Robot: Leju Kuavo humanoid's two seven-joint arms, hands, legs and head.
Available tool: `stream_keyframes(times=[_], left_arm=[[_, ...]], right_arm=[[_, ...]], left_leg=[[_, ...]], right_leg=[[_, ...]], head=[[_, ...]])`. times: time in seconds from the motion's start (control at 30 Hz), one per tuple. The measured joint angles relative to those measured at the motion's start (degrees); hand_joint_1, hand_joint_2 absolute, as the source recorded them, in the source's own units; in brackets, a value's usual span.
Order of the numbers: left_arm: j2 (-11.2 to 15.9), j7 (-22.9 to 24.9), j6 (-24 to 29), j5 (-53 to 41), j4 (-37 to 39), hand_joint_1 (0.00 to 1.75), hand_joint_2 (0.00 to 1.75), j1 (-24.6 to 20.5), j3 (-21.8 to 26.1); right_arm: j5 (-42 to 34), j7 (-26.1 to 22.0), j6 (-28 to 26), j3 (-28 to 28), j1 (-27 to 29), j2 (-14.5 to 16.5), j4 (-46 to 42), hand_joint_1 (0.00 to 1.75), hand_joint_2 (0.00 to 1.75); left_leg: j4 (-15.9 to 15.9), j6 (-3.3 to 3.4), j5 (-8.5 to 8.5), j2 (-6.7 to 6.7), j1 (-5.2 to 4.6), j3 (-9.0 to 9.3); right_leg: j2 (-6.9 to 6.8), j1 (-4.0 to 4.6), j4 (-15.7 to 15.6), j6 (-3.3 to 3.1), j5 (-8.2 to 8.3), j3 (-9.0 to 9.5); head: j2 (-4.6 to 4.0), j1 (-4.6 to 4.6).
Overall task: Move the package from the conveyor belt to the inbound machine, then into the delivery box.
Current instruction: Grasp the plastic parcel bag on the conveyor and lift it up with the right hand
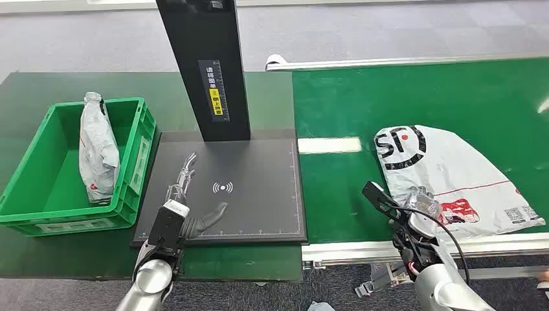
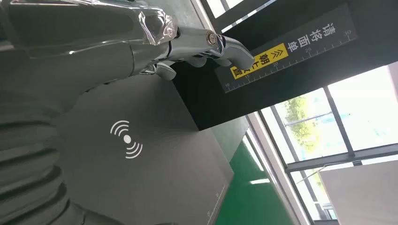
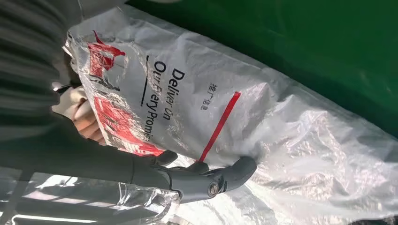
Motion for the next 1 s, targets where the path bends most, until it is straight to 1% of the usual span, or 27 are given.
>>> stream_keyframes(times=[0.2,0.47,0.67,0.8,0.83,1.0], left_arm=[[0.1,0.0,0.8,0.2,0.3,0.0,1.75,0.0,-0.1],[0.4,0.0,1.1,0.3,0.3,0.0,1.75,0.0,-0.1],[0.5,0.2,1.3,0.2,0.1,0.0,1.75,0.3,-0.1],[0.9,0.3,1.9,-0.1,-0.4,0.0,1.75,0.9,0.0],[1.0,0.3,2.0,-0.1,-0.5,0.0,1.75,1.1,0.0],[1.4,0.3,2.0,-0.2,-0.9,0.0,1.75,1.4,0.0]], right_arm=[[-0.1,-0.2,1.1,0.1,-0.2,0.1,0.8,1.75,1.75],[-1.2,-3.1,0.2,-0.1,-0.4,0.1,1.1,1.75,1.75],[-3.4,-7.4,-2.7,-1.1,0.0,0.3,1.1,1.75,1.75],[-7.9,-14.4,-5.0,-3.0,0.4,1.0,1.0,1.75,1.75],[-8.6,-15.6,-5.2,-3.3,0.4,1.2,1.0,1.75,1.75],[-9.2,-16.5,-5.4,-4.4,0.5,1.9,0.9,1.75,1.75]], left_leg=[[0.0,0.01,0.0,-0.01,-0.02,0.09],[0.0,0.0,-0.01,-0.02,0.03,0.1],[0.0,0.0,-0.02,-0.02,0.03,0.06],[0.0,0.0,-0.02,0.04,0.03,0.05],[0.0,0.0,-0.02,0.05,0.03,0.05],[0.0,0.0,-0.01,0.04,0.03,0.05]], right_leg=[[0.0,-0.02,0.0,0.01,0.01,0.12],[0.01,0.04,0.0,0.0,0.0,0.1],[0.01,0.04,0.0,0.0,0.0,0.08],[0.05,0.04,0.0,0.0,0.0,0.07],[0.06,0.04,0.0,-0.01,0.01,0.06],[0.07,0.04,0.0,-0.01,0.01,0.06]], head=[[0.01,-0.01],[0.01,-0.01],[0.0,-0.01],[0.01,-0.01],[0.01,-0.02],[0.01,-0.02]])
